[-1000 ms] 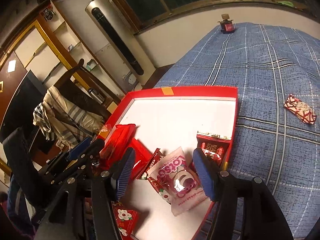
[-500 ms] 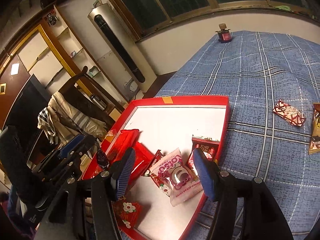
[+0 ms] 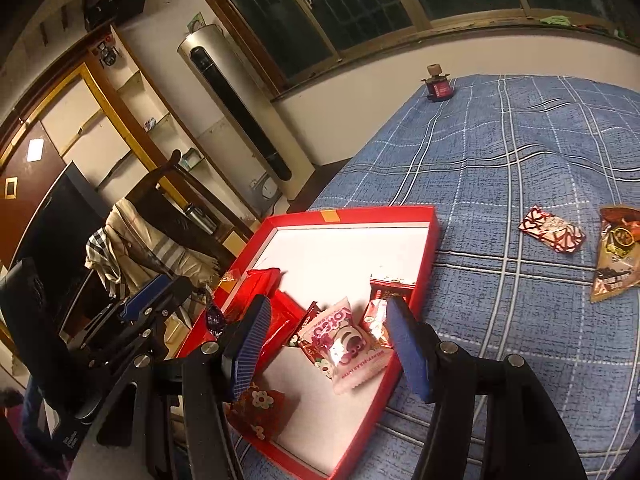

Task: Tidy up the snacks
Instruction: 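Move both grippers back to the bedspread toward the brown bag and white packet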

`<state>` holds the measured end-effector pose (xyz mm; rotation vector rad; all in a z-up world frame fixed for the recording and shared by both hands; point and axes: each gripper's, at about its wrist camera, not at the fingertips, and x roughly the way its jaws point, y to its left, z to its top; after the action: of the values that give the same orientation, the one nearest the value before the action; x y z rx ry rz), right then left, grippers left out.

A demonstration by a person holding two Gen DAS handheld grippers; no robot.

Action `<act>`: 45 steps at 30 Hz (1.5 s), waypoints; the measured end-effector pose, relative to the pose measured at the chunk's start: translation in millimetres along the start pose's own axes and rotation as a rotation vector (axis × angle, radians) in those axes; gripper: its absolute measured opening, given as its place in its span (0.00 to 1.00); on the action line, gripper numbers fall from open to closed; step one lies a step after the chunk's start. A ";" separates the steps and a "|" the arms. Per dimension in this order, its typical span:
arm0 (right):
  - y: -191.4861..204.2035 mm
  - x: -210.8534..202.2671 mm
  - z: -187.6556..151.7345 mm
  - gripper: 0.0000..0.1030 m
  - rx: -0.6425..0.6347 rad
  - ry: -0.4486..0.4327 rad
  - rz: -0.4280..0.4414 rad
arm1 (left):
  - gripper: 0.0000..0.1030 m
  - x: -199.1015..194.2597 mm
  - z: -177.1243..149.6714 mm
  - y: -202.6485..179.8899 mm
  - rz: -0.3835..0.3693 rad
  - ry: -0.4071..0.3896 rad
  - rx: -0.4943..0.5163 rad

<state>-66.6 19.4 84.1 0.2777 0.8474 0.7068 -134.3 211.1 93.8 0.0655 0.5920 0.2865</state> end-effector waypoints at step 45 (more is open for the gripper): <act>-281.5 -181.9 -42.6 0.78 0.289 -0.139 -0.473 | 0.75 63.4 54.6 -292.3 -0.339 0.184 0.318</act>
<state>-52.7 -313.1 25.7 0.3639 0.8411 0.1211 18.7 -49.8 63.1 0.2443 0.8153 -0.1341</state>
